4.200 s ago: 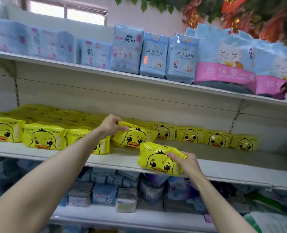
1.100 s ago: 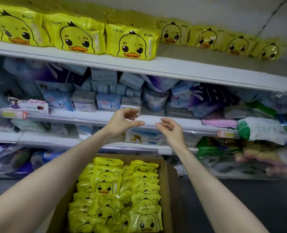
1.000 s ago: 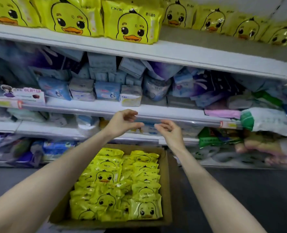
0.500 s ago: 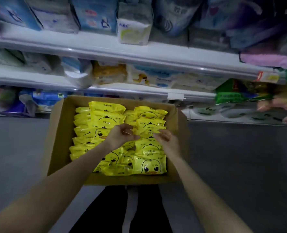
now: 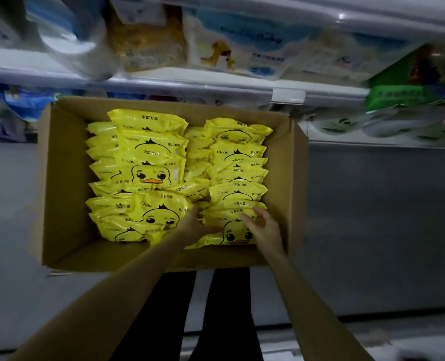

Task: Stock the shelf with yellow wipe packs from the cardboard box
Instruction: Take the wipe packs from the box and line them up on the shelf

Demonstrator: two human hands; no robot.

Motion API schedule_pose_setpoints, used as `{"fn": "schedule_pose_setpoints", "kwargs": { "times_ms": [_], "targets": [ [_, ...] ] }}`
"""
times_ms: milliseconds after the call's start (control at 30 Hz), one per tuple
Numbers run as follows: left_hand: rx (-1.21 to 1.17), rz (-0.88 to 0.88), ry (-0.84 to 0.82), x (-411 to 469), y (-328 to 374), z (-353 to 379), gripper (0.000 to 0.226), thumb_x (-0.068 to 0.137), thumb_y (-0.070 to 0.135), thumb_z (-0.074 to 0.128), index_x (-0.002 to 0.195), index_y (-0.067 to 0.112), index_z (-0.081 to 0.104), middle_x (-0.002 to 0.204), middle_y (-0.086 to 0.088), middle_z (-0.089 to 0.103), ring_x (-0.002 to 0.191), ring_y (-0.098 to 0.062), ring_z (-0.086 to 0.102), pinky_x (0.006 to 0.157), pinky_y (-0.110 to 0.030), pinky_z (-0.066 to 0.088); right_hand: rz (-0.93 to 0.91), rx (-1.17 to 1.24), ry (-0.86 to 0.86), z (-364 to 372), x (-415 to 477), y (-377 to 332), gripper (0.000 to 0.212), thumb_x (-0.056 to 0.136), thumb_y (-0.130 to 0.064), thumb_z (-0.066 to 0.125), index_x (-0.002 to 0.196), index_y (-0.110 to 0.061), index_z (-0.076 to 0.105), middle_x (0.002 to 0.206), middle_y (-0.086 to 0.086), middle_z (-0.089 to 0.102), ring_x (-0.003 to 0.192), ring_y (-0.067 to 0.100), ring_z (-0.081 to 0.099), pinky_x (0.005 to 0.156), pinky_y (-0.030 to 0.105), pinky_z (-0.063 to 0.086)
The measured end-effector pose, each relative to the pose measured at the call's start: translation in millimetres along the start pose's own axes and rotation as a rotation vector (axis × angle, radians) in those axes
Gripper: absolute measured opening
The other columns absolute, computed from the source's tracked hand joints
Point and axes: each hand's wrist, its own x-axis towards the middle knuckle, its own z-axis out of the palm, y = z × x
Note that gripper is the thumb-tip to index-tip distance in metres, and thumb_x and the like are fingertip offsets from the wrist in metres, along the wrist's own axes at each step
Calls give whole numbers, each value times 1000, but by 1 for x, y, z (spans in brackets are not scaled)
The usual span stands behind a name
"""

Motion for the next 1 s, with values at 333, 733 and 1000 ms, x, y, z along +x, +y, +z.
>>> {"fn": "schedule_pose_setpoints", "kwargs": {
  "times_ms": [333,733,1000],
  "targets": [
    [-2,-103,61,19,-7,27,106,63,35,85,145,5,25,143,-13,39,130,-29,41,103,-39,42,3,30,40,7,9,13,50,86,-32,66,130,-13,52,130,1,53,118,12,46,94,25,36],
    [-50,38,92,8,-2,-5,61,58,16,88,113,11,63,100,-3,66,95,-20,64,77,-33,54,91,126,-19,12,8,2,63,81,-38,70,136,-18,45,131,1,50,121,17,47,91,28,39],
    [-164,55,-18,-14,3,-54,79,56,17,89,124,5,50,106,-6,66,102,-20,61,93,-33,47,186,81,-264,21,1,-20,123,39,-63,86,144,-24,33,143,-3,44,132,21,41,108,42,38]
  ]
}}
